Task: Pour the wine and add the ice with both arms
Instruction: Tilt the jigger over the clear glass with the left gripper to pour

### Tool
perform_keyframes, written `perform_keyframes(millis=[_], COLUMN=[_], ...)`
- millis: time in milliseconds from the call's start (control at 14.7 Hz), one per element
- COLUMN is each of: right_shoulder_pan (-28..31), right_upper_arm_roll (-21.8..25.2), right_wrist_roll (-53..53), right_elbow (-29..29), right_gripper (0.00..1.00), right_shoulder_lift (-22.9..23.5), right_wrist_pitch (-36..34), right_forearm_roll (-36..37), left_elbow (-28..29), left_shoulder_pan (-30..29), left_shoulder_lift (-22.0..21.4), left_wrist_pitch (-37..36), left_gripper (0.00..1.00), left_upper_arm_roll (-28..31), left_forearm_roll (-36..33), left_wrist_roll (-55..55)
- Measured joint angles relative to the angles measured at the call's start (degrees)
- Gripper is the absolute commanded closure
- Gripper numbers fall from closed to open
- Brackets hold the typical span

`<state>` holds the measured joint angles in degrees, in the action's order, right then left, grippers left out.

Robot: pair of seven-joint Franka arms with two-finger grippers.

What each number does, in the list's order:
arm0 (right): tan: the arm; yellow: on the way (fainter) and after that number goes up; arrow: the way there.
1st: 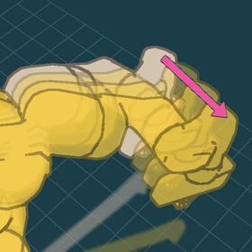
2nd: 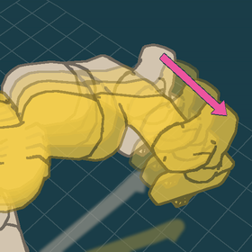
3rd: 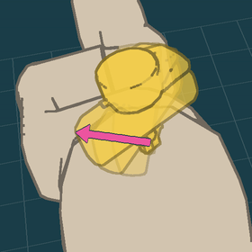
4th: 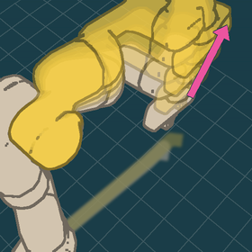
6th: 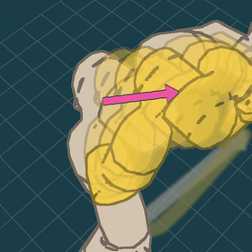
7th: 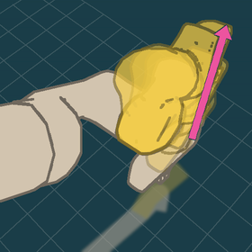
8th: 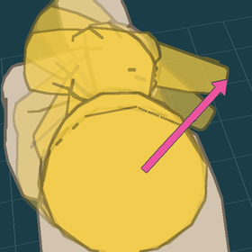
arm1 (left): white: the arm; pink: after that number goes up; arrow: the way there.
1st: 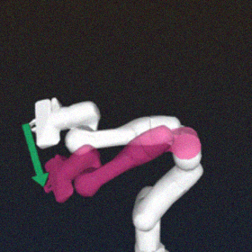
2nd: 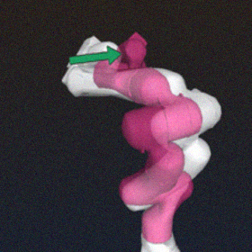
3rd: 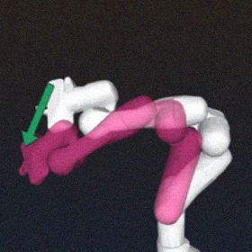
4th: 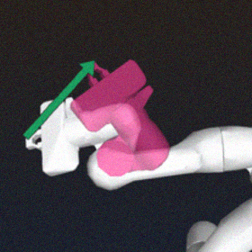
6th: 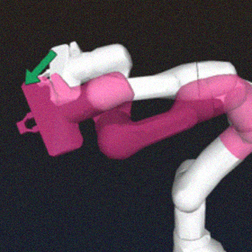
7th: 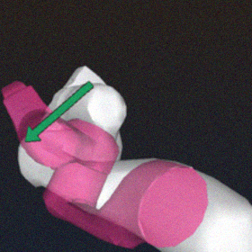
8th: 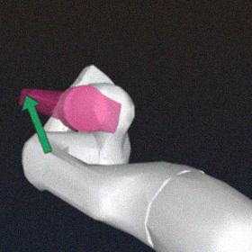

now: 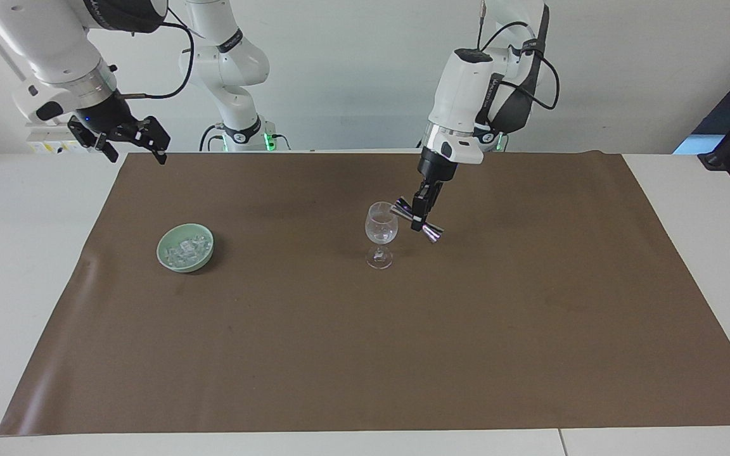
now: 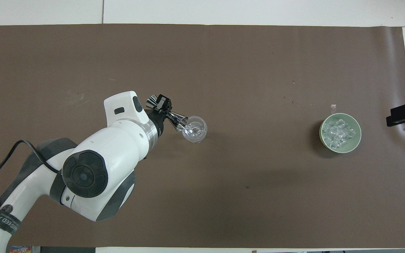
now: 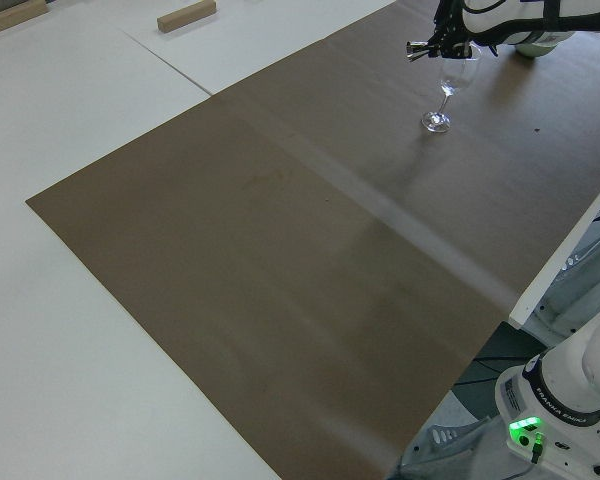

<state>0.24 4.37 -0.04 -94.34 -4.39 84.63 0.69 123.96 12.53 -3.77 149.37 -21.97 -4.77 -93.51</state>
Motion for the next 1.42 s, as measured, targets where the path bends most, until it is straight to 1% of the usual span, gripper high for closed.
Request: perform_keyframes(millis=[204,611,882,1153,1289,1425], right_shoulder_pan=[0.00,0.00,0.00,0.00,0.00,0.00], right_upper_arm_roll=[0.00,0.00,0.00,0.00,0.00,0.00], right_wrist_roll=[0.00,0.00,0.00,0.00,0.00,0.00], right_elbow=[0.00,0.00,0.00,0.00,0.00,0.00], right_gripper=[0.00,0.00,0.00,0.00,0.00,0.00], right_shoulder_lift=[0.00,0.00,0.00,0.00,0.00,0.00], right_wrist_pitch=[0.00,0.00,0.00,0.00,0.00,0.00], right_forearm_roll=[0.00,0.00,0.00,0.00,0.00,0.00], left_elbow=[-1.47,-3.10,-3.58,-3.64,-3.81,-4.59], left_shoulder_pan=[0.60,3.17,4.10,5.91,6.40,6.45], left_shoulder_lift=[0.00,0.00,0.00,0.00,0.00,0.09], left_wrist_pitch=[-1.64,-4.75,-7.54,-8.52,-8.90,-10.77], left_gripper=[1.00,1.00,1.00,1.00,1.00,1.00], left_upper_arm_roll=[-0.02,-0.07,-0.08,-0.11,-0.11,-0.09], left_forearm_roll=[-5.92,-13.43,-17.50,-24.69,-25.42,-25.58], left_wrist_roll=[-5.65,-13.72,-16.56,-24.14,-25.29,-25.33])
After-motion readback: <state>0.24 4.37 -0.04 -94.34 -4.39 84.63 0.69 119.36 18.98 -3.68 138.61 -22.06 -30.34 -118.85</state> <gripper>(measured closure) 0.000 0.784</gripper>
